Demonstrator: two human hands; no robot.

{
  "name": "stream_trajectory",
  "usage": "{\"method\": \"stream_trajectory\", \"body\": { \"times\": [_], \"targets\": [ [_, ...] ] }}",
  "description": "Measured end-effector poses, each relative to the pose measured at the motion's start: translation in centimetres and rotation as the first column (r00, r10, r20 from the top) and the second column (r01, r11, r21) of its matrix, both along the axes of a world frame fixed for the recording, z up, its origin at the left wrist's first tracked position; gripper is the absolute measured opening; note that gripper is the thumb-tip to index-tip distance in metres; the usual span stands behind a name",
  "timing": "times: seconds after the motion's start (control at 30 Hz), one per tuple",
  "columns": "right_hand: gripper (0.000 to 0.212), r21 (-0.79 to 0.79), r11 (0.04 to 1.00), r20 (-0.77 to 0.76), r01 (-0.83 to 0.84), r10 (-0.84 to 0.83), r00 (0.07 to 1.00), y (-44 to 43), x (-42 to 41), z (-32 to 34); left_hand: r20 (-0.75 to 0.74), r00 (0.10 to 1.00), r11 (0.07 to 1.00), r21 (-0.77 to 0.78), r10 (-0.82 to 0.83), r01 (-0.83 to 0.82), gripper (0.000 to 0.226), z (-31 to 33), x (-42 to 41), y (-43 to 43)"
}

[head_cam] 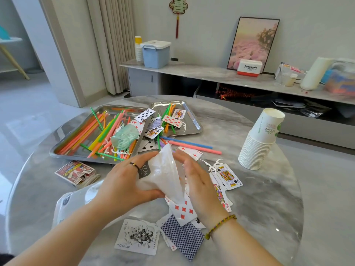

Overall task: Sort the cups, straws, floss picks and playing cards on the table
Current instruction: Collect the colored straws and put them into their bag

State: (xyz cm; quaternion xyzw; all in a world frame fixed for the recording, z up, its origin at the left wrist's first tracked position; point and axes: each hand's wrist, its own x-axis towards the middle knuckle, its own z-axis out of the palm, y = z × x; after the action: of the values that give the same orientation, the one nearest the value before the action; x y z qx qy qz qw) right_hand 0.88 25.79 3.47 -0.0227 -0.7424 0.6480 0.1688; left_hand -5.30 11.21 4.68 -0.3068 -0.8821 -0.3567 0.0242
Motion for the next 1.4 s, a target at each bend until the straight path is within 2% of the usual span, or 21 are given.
{"method": "stream_trajectory", "body": {
  "times": [0.1,0.17,0.27,0.3,0.43,0.5,0.63,0.67,0.73,0.8,0.93,1.17,1.4],
  "targets": [
    [0.024,-0.082,0.987,-0.009,0.139,-0.140,0.990,1.4,-0.1,0.0,0.018,1.000,0.997,-0.075,0.017,-0.015,0.085,-0.4,-0.9,-0.9],
    [0.026,-0.041,0.980,0.043,0.192,-0.191,0.981,2.2,-0.4,-0.4,0.033,0.999,0.988,-0.154,0.038,-0.032,0.087,-0.7,-1.5,-1.6],
    [0.015,0.108,0.978,0.170,0.177,-0.194,0.966,3.0,-1.5,-1.3,0.005,0.997,0.962,-0.263,0.077,-0.073,0.089,-1.0,-2.5,-2.6],
    [0.017,0.176,0.970,0.219,0.166,-0.203,0.954,3.4,-2.1,-1.7,-0.005,0.997,0.954,-0.289,0.082,-0.080,0.090,-1.2,-2.9,-3.0],
    [0.047,0.421,0.904,0.380,0.071,-0.247,0.891,5.4,-5.1,-3.4,-0.004,0.998,0.925,-0.374,0.070,-0.067,0.082,-2.8,-4.7,-4.4],
    [0.057,0.550,0.835,0.426,0.007,-0.288,0.858,6.5,-6.8,-4.0,0.032,0.999,0.860,-0.510,0.028,-0.008,0.089,-3.7,-5.3,-4.8],
    [0.073,0.759,0.630,0.457,-0.163,-0.338,0.823,7.8,-10.8,-4.4,0.175,0.984,0.766,-0.629,-0.033,0.137,0.138,-4.6,-6.4,-4.9],
    [0.076,0.789,0.576,0.465,-0.212,-0.337,0.818,7.9,-11.7,-4.4,0.171,0.984,0.751,-0.641,-0.057,0.155,0.140,-4.6,-6.4,-4.6],
    [0.081,0.833,0.463,0.482,-0.304,-0.336,0.809,8.1,-13.7,-4.4,0.125,0.987,0.733,-0.661,-0.099,0.158,0.118,-5.1,-6.5,-4.2],
    [0.078,0.845,0.393,0.503,-0.362,-0.353,0.789,8.3,-15.5,-4.5,0.116,0.987,0.703,-0.693,-0.108,0.158,0.105,-5.6,-6.6,-4.2],
    [0.062,0.844,0.365,0.523,-0.393,-0.400,0.753,8.9,-18.0,-4.9,0.087,0.990,0.692,-0.708,-0.111,0.140,0.101,-6.5,-7.7,-4.6],
    [0.041,0.905,0.144,0.421,-0.399,-0.432,0.798,8.5,-19.4,-5.3,0.125,0.988,0.706,-0.691,-0.095,0.155,0.098,-6.7,-8.6,-4.6],
    [0.034,0.869,0.127,0.482,-0.478,-0.433,0.761,8.2,-19.5,-5.1,0.113,0.988,0.719,-0.678,-0.105,0.154,0.098,-6.8,-8.6,-4.7]
  ]
}}
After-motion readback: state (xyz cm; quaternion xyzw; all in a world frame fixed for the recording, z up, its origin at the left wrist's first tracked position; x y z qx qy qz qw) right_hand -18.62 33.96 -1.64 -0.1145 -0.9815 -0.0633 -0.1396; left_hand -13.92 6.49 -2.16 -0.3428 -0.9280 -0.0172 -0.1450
